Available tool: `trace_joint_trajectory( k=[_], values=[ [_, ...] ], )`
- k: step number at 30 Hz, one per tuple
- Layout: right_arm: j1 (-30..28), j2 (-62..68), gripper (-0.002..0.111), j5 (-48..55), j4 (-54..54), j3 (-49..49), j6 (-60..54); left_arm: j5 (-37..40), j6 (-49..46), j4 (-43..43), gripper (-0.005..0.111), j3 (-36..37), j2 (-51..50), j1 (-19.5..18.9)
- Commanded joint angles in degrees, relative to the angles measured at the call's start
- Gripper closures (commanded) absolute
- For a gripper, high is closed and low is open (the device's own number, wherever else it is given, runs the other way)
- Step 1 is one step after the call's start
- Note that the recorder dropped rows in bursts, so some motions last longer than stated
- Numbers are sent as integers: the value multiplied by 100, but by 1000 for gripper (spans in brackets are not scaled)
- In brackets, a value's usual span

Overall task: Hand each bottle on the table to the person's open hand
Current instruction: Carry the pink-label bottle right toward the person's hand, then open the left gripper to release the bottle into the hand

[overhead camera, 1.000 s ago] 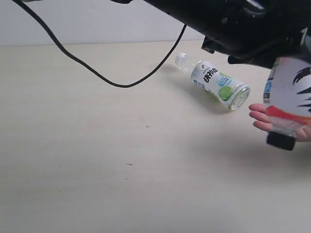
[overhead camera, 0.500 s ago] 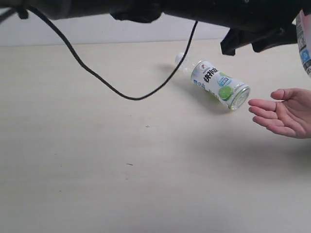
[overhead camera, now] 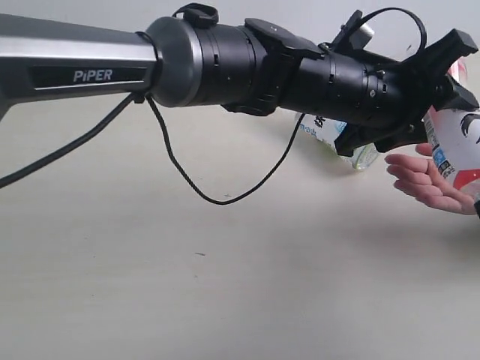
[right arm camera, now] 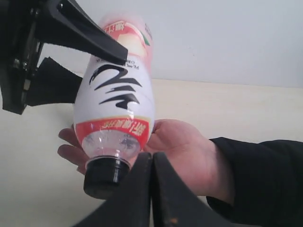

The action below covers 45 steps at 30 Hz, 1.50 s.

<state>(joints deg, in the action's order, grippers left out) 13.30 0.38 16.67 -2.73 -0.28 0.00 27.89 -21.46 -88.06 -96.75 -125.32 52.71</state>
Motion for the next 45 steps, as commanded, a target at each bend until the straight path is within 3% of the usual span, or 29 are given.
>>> trace_joint_trajectory(
  k=[1, 21, 34, 38, 45],
  values=[
    [23, -38, 108, -73, -12, 28, 0, -68, -229, -300, 107, -51, -202, -13],
    [23, -38, 108, -51, -12, 28, 32, 277, -687, -367, 106, -66, -416, -3],
    [23, -38, 108, -51, -12, 28, 32, 405, -700, -163, 52, -66, -416, 55],
    [23, -38, 108, -51, -12, 28, 32, 405, -871, -46, 46, -66, -416, 55],
    [23, -38, 108, -51, -12, 28, 32, 348, -975, -38, 46, -66, -416, 55]
  ],
)
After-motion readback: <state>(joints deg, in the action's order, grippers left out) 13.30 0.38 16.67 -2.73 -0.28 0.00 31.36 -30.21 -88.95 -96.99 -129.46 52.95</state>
